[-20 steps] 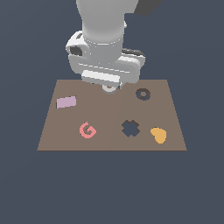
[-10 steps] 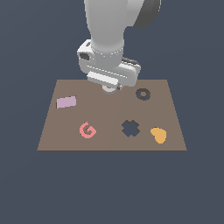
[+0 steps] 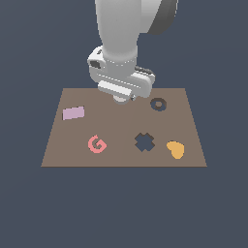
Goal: Insert a designated object into the corresponding slot on a board.
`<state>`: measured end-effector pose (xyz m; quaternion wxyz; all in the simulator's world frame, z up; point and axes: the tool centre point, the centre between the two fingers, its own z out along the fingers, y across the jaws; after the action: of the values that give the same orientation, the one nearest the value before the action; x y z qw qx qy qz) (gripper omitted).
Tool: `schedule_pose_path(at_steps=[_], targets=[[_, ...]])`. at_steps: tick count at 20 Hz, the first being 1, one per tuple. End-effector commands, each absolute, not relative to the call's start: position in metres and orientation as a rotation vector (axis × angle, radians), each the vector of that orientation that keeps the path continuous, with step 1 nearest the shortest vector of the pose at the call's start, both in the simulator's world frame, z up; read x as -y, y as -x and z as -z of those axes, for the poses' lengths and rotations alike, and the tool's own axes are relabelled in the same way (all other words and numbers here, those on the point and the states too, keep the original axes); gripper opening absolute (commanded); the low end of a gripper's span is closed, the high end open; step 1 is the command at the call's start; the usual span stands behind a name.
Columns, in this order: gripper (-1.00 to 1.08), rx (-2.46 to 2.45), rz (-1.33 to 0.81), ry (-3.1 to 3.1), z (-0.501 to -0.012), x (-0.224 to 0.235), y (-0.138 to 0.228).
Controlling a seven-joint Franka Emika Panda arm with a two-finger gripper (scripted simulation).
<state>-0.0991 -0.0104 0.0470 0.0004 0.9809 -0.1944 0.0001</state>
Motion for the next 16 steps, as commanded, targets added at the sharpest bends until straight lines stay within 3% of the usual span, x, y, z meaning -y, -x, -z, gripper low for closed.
schedule_pose_path(at_steps=[1,7,8,16], targets=[[1.0,0.613,0.001,-3.081,-0.041,0.01,0.1],[1.0,0.617,0.0,-3.081,-0.03,0.01,0.1],[-1.0,0.617,0.0,-3.081,-0.03,0.01,0.1],[-1.0,0.617,0.0,-3.081,-0.03,0.01,0.1]])
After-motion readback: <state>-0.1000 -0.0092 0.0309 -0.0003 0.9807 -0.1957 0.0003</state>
